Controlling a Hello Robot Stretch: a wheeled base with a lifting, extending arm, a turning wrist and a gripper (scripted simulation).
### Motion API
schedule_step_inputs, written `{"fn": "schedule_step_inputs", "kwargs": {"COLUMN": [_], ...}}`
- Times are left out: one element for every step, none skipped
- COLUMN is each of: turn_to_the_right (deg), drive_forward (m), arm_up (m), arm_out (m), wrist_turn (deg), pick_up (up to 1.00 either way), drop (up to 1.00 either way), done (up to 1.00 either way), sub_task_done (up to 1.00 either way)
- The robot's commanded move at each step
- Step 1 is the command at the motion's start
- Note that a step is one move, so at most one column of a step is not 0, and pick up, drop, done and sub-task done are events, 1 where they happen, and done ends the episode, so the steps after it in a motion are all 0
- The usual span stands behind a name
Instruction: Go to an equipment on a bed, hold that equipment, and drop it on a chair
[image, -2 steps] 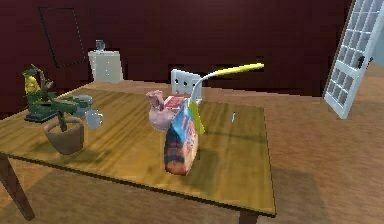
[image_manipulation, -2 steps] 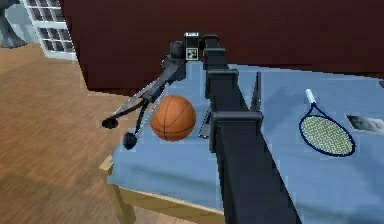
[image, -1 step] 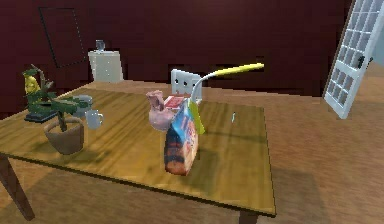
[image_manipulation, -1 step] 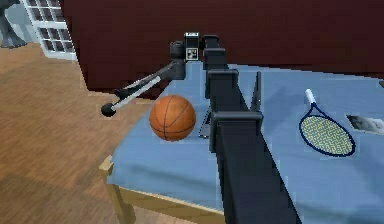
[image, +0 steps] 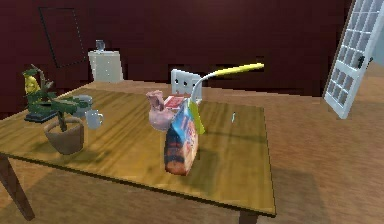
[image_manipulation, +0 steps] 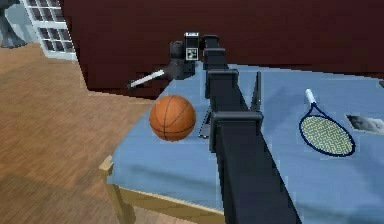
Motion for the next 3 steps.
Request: {"fn": "schedule_step_inputs", "kwargs": {"turn_to_the_right": [0.0,0.0,0.0], "drive_forward": [0.00,0.00,0.00], "arm_up": [0.00,-0.26,0.00], "arm_out": [0.00,0.00,0.00], "wrist_turn": [27.0,0.0,0.0], "pick_up": [0.00,0.00,1.00], "drop": [0.00,0.00,0.00], "done": [0.00,0.00,0.00], "sub_task_done": [0.00,0.00,0.00]}}
